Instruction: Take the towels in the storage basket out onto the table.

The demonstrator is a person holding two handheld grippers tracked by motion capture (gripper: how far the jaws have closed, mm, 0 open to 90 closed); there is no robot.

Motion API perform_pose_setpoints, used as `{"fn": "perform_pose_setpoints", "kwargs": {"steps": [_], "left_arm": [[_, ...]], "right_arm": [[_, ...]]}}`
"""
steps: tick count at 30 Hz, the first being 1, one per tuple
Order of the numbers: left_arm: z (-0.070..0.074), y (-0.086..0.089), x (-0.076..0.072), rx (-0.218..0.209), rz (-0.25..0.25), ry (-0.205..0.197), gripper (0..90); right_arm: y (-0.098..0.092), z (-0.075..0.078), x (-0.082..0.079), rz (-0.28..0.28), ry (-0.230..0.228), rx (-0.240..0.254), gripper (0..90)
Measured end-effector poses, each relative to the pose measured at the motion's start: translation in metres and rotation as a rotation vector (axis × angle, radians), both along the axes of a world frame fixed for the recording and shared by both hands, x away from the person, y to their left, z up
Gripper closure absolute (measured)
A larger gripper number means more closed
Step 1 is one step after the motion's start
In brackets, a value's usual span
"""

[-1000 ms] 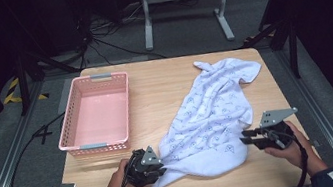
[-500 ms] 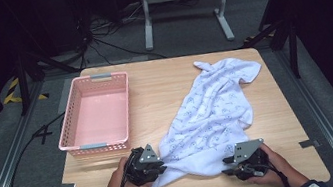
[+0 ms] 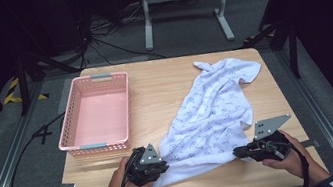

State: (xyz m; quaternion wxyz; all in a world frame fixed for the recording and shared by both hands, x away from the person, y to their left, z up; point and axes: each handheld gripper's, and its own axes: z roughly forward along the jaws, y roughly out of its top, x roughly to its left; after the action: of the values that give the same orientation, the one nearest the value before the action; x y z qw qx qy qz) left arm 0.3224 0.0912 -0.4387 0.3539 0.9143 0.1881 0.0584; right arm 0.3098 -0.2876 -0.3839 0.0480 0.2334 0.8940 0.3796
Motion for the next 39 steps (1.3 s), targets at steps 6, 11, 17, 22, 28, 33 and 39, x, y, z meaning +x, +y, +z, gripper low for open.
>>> {"fn": "perform_pose_setpoints", "kwargs": {"steps": [6, 11, 17, 22, 28, 33, 39], "left_arm": [[-0.001, -0.003, 0.005, 0.018, -0.010, -0.002, 81.3], [-0.005, -0.005, 0.008, 0.025, -0.016, 0.011, 82.4], [-0.010, -0.009, 0.006, 0.050, -0.035, 0.021, 83.3], [-0.012, -0.010, 0.006, 0.060, -0.038, 0.030, 82.7], [-0.014, -0.010, 0.009, 0.065, -0.039, 0.043, 81.9], [-0.015, -0.011, 0.012, 0.065, -0.040, 0.061, 82.9], [-0.012, -0.005, 0.010, 0.031, -0.061, 0.084, 88.2]], "right_arm": [[0.015, -0.017, 0.041, -0.062, 0.011, -0.085, 85.2], [0.024, -0.039, 0.073, -0.123, 0.024, -0.149, 84.6], [0.018, -0.041, 0.073, -0.199, 0.013, -0.154, 63.3], [-0.003, -0.027, 0.056, -0.179, -0.027, -0.056, 55.7], [-0.014, -0.022, 0.020, -0.112, -0.055, -0.014, 46.8], [-0.001, -0.046, 0.018, -0.106, -0.083, -0.127, 73.4], [-0.024, -0.031, -0.002, -0.006, -0.076, -0.102, 86.9]]}}
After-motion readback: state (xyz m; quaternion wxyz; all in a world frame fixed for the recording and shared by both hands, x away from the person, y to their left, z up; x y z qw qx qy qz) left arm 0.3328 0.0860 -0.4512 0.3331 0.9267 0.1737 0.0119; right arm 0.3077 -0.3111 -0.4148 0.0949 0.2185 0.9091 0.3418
